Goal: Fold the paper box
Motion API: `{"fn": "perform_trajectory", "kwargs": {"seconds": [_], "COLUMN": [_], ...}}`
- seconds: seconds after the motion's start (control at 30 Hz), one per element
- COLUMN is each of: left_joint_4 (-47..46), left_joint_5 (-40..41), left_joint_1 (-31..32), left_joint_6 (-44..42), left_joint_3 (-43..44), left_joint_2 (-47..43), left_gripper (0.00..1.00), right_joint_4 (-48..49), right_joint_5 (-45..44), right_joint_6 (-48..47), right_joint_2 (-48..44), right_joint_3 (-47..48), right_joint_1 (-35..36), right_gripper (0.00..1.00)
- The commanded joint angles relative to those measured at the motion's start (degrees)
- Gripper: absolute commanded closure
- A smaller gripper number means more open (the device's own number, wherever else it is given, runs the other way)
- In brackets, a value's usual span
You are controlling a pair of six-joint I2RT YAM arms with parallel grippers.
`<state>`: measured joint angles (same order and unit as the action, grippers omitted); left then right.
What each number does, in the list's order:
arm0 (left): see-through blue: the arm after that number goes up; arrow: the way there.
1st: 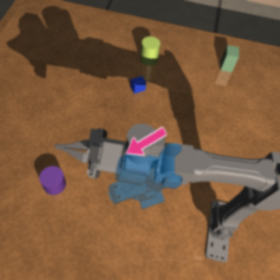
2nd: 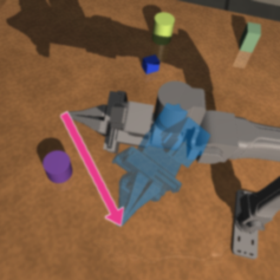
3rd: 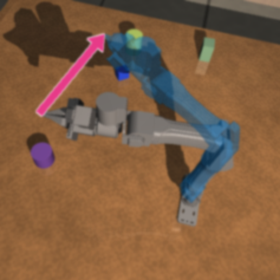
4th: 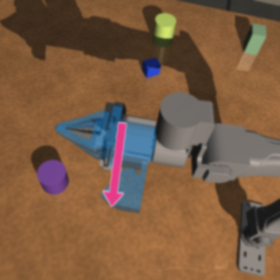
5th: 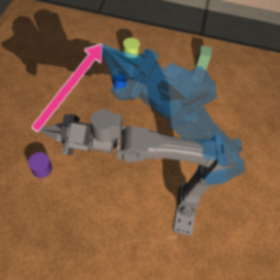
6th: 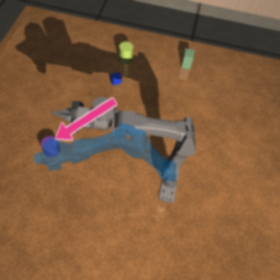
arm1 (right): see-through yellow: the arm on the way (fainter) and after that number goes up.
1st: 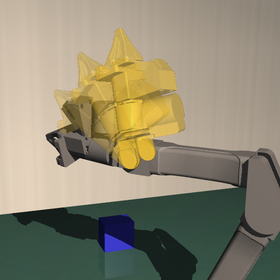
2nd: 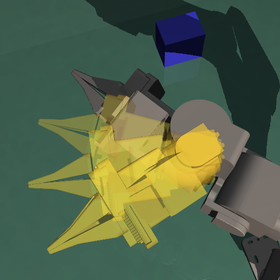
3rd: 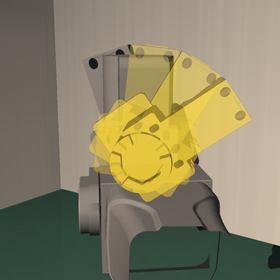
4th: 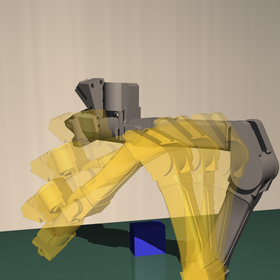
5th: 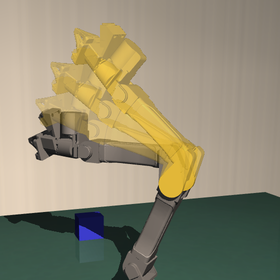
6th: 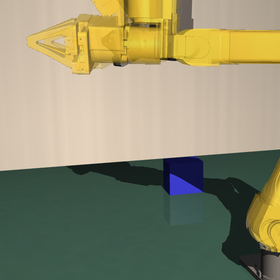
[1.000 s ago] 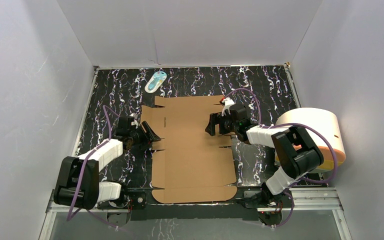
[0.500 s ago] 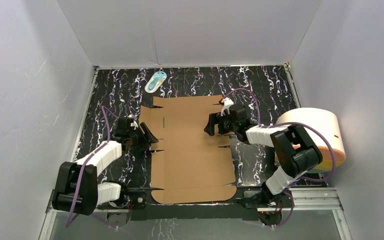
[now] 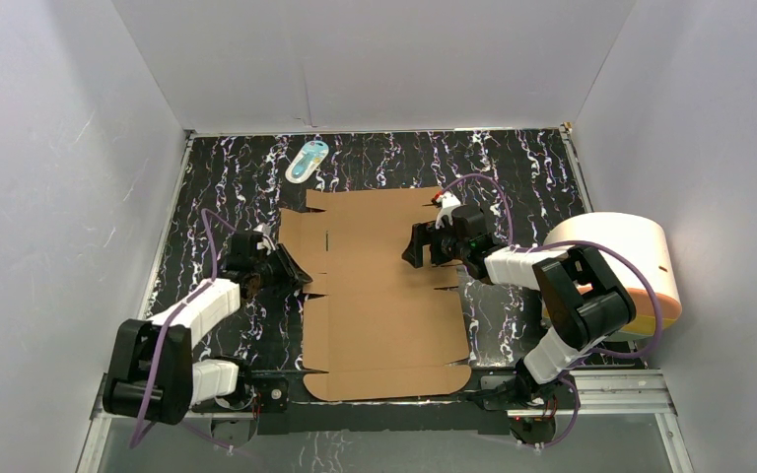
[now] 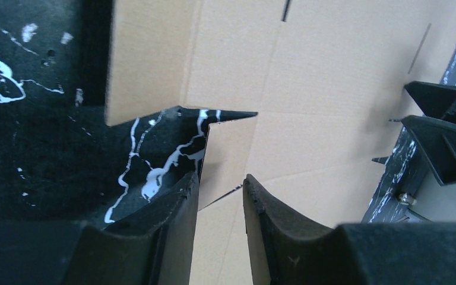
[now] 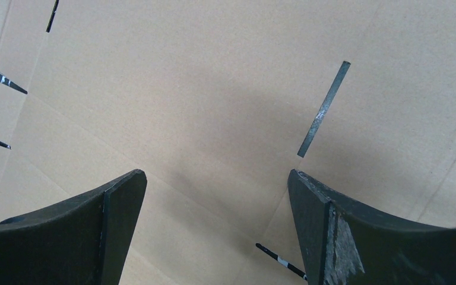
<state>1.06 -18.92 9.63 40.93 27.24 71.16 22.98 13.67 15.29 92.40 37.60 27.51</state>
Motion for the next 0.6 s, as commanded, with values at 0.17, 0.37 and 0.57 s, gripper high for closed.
{"fn": "perform_trajectory", "kwargs": {"seconds": [0.17, 0.37, 0.57], "left_joint_4": [2.0, 1.9, 1.2], "left_joint_5": [-2.1, 0.2, 3.1], "left_joint_1": [3.4, 8.2, 13.1], "left_joint_6": [-0.8, 0.0, 0.4], "left_joint_3": [4.1, 6.9, 8.9], "left_joint_2": [-4.0, -2.5, 2.1], "left_gripper": [0.69, 0.69, 0.67], "right_joint_4": [-0.1, -0.2, -0.2], "right_joint_5": [1.8, 1.6, 1.8], "right_joint_6": [1.2, 1.2, 1.3], "right_joint_2": [1.6, 1.6, 1.6], "right_joint_3": [-0.5, -0.4, -0.4], "right_joint_1": [1.0, 1.0, 1.1], "right_gripper": [0.02, 0.02, 0.01]}}
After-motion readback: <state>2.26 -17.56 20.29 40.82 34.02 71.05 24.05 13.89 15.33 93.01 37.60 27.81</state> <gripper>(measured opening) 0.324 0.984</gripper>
